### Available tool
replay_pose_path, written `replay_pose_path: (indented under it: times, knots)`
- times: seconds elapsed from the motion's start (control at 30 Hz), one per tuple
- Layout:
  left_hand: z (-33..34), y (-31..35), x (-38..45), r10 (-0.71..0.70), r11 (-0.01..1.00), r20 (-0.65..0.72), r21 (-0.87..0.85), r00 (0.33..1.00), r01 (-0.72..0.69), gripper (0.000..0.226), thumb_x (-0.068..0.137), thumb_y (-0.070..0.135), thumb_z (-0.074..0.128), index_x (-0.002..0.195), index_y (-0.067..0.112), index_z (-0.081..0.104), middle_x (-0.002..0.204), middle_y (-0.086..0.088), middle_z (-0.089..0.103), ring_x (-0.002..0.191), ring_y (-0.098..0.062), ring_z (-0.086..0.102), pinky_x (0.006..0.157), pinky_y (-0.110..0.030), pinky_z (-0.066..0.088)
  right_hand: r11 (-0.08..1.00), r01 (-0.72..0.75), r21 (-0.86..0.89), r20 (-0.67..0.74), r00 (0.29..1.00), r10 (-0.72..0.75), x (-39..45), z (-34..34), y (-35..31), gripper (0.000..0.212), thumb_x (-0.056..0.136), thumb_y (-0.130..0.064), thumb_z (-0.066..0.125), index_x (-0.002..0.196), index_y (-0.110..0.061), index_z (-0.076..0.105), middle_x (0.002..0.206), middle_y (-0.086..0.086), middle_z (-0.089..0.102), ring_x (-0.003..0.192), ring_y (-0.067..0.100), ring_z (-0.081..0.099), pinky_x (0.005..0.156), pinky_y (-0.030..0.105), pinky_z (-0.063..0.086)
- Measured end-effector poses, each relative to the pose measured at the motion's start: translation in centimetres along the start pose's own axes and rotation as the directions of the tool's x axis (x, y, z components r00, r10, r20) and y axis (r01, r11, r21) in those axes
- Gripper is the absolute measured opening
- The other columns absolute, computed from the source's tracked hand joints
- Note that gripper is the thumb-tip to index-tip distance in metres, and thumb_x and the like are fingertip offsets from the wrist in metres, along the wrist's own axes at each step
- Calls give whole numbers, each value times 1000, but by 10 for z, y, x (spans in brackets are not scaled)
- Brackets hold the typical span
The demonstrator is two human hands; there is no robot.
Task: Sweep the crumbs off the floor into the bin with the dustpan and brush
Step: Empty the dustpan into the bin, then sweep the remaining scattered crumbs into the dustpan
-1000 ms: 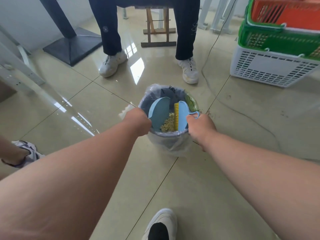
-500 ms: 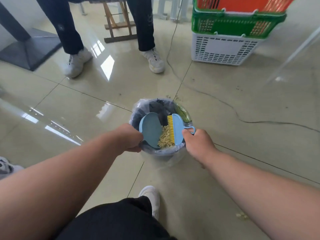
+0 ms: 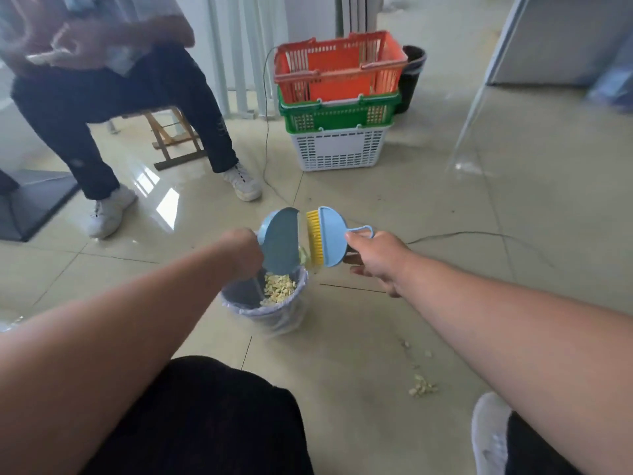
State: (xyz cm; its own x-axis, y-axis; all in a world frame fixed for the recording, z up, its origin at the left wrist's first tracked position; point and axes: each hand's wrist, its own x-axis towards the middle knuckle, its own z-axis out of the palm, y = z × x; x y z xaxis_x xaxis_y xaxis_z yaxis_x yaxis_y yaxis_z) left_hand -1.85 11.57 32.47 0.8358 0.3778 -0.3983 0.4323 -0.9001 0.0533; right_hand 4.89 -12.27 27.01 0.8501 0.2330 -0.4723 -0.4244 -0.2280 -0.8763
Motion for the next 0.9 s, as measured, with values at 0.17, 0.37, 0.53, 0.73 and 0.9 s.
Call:
replay_pose_path:
  times: [0.17,0.37,0.53,0.73,0.9]
  knots:
    - [-17,23,-22,8,989,-89,146,996,5,5,97,14,56,95,12,60,82,-5,55,80,-27,55,74,-34,49,994,-4,106,-54,999,10,-20,-38,7,19,100,-32,57,109,-18,66,108,6,77,89,21,78,80,37,58]
    - [-4,22,-24,-34,991,-27,127,999,37,32,100,25,53,119,7,71,80,1,55,102,-23,69,90,-29,54,990,-63,125,-156,984,83,-32,-81,44,22,95,-34,57,104,-17,68,99,4,79,86,23,78,77,38,58]
    - [-4,65,-28,-74,990,35,-119,997,78,26,101,20,50,79,13,62,73,0,50,86,-27,58,76,-32,48,990,-133,52,-329,933,143,-16,-124,86,31,81,-40,59,95,-14,68,91,11,79,78,28,78,78,45,61]
    - [110,111,-55,-135,737,420,-563,897,374,18,96,8,47,81,8,58,64,-12,52,43,-18,42,49,-21,31,861,-197,-469,-403,915,-11,4,-154,116,31,96,-28,48,75,-7,59,64,8,57,62,30,54,54,31,36]
    - [195,90,-44,-123,628,446,-657,886,418,19,95,8,49,85,6,64,73,-13,64,49,-22,49,41,-17,32,685,-157,-711,-315,942,-112,60,-169,154,26,98,-19,47,75,-9,54,64,4,55,69,33,54,51,33,31]
